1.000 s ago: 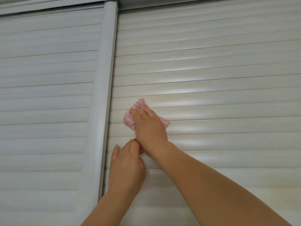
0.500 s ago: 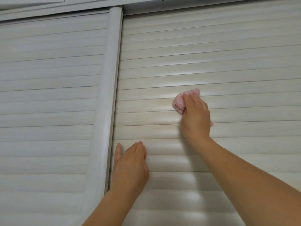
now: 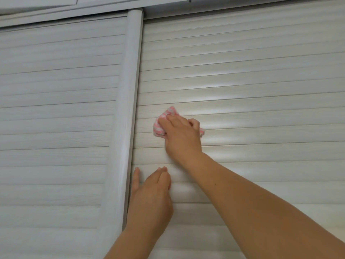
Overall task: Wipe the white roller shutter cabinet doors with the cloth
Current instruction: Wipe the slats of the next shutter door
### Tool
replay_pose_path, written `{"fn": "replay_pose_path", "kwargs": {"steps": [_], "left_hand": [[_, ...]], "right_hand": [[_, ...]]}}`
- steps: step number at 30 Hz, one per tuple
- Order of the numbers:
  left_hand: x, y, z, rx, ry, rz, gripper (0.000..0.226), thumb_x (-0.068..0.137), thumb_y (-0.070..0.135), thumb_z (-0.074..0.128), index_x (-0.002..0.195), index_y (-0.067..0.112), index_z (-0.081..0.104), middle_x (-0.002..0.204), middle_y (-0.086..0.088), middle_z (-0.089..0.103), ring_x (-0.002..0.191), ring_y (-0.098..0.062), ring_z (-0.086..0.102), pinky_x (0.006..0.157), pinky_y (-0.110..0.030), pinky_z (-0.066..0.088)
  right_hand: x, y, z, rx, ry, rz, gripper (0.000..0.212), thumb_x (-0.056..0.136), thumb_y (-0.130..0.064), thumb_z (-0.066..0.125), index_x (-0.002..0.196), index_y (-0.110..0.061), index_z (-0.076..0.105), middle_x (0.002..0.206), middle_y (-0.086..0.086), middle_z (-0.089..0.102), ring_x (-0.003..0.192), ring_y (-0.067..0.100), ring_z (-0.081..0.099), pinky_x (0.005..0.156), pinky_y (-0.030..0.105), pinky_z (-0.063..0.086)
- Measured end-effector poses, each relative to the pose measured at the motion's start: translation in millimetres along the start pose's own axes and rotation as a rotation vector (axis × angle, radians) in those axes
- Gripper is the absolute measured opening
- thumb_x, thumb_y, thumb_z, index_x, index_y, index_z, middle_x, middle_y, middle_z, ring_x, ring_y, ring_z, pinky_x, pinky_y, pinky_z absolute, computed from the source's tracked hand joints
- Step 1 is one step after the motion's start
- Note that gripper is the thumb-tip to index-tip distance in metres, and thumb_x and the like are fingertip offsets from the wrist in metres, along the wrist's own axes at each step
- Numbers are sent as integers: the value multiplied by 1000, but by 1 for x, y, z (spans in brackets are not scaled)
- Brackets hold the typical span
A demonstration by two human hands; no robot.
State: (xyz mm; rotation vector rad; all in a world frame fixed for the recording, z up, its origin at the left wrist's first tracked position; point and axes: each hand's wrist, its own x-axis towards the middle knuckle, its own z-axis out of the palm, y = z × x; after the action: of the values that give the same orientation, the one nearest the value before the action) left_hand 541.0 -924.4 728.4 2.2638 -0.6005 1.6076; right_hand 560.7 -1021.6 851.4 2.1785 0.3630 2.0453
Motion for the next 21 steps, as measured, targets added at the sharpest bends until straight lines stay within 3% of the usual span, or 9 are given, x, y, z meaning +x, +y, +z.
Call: {"fn": "replay_pose_path", "kwargs": {"steps": [4,7,9,11,13,17,21], "left_hand": [[1,0,-1,39,170,100,39,52,-9,64,79,19,59,76,7,64,69,-7,65,94,-61,39],[0,-5,3,107,196,80,36,61,0,38,82,19,61,75,9,63,67,-6,65,91,-62,41],[1,0,-3,134,92,32,44,66,1,31,92,19,62,85,10,65,78,-4,66,101,-60,34],[2,6,-12,164,-53,-20,51,79,-1,31,120,22,50,114,13,57,107,0,56,116,-50,9],[1,8,-14,172,-86,-52,51,86,2,30,129,26,38,124,16,47,119,0,45,116,-42,-8],[2,16,-19,111,-52,-151,33,80,-3,34,96,24,45,87,13,48,89,-9,56,117,-45,1],[8,18,-18,119,-52,-188,26,84,1,29,87,25,38,79,11,45,80,-7,49,116,-36,-3]], "right_hand": [[6,7,-13,-91,-40,-135,44,88,-14,45,129,-29,48,131,-7,51,119,17,43,88,37,12],[7,21,-24,-153,-87,-161,42,90,-13,41,129,-27,45,137,-3,44,121,20,38,87,39,14],[5,30,-29,-193,-90,-140,40,89,-15,41,128,-24,45,135,-1,44,120,22,37,85,39,15],[1,40,-35,-214,-87,-100,37,89,-17,41,125,-22,46,129,-1,47,117,23,38,85,39,18],[-3,53,-43,-216,-80,-35,33,87,-18,42,120,-23,48,122,-1,49,113,23,40,84,39,22],[-10,79,-57,-264,-80,94,26,85,-22,43,110,-23,50,111,-2,49,105,22,41,79,37,21],[-8,80,-57,-269,-95,150,25,84,-21,46,108,-20,51,110,-1,48,105,23,39,76,35,17]]}}
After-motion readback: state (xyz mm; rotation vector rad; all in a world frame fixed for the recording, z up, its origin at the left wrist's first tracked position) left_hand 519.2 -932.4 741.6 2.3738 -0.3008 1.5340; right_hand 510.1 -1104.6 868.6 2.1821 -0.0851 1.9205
